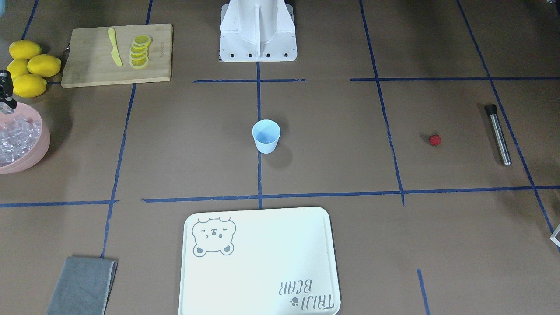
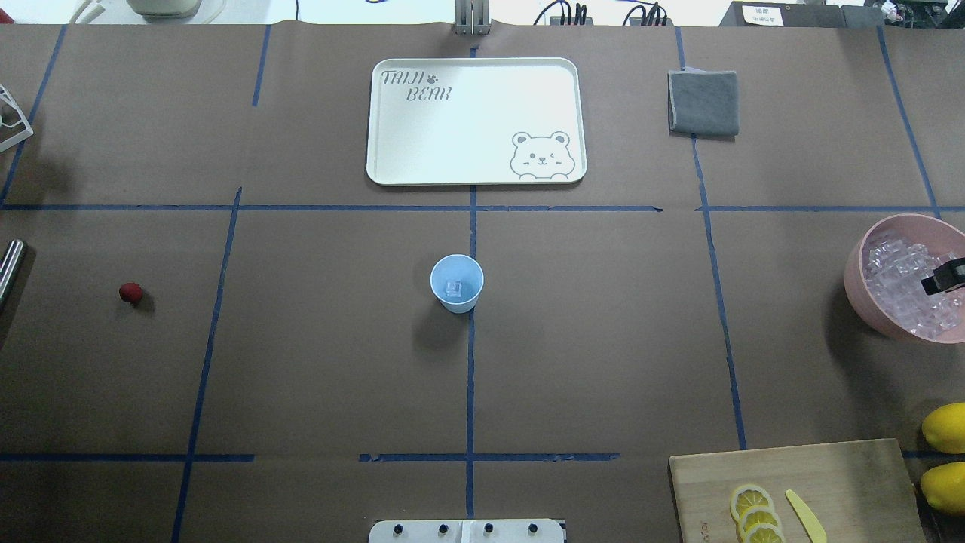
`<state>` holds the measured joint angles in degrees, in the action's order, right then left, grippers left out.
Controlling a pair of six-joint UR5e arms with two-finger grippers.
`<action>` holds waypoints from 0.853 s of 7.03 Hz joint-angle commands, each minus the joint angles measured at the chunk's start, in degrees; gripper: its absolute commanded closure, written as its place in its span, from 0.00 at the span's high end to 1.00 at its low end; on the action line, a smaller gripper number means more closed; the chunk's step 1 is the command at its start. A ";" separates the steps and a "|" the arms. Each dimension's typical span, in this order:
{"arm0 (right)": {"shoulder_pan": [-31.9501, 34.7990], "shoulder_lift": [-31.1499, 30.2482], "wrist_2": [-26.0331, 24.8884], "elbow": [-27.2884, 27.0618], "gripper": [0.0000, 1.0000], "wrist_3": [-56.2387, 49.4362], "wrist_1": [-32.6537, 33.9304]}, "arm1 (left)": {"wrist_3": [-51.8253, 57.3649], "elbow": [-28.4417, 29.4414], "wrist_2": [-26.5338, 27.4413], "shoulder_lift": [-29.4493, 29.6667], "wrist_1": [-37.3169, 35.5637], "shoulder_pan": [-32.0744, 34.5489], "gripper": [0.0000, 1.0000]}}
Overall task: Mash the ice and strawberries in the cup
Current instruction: 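Carry the ice cube with the right gripper over the blue cup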
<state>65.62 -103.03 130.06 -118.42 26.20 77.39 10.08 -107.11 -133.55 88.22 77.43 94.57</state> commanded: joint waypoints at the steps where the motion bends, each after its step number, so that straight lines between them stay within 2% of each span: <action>1: -1.71 13.81 0.28 -0.76 0.00 1.83 12.42 | -0.06 0.15 -0.04 -0.15 -0.09 0.00 1.00; 2: -4.68 24.52 0.11 -0.50 0.00 3.14 23.57 | -0.06 0.32 -0.04 -0.15 -0.09 0.00 1.00; 3: -8.54 35.24 -0.33 1.33 0.00 8.20 31.60 | -0.06 0.41 -0.04 -0.15 -0.09 0.00 1.00; 4: -12.15 41.88 -0.68 3.17 0.00 15.82 33.24 | -0.06 0.85 -0.04 -0.15 -0.09 0.00 1.00; 5: -17.06 46.03 -3.47 4.32 0.00 24.08 33.17 | -0.06 1.03 -0.04 -0.15 -0.09 0.00 1.00; 6: -22.93 52.25 -8.80 7.73 0.00 30.34 33.00 | -0.06 0.94 -0.04 -0.15 -0.09 0.00 1.00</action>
<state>49.04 -57.83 126.07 -113.80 48.42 109.94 10.02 -106.21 -133.59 88.07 77.35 94.57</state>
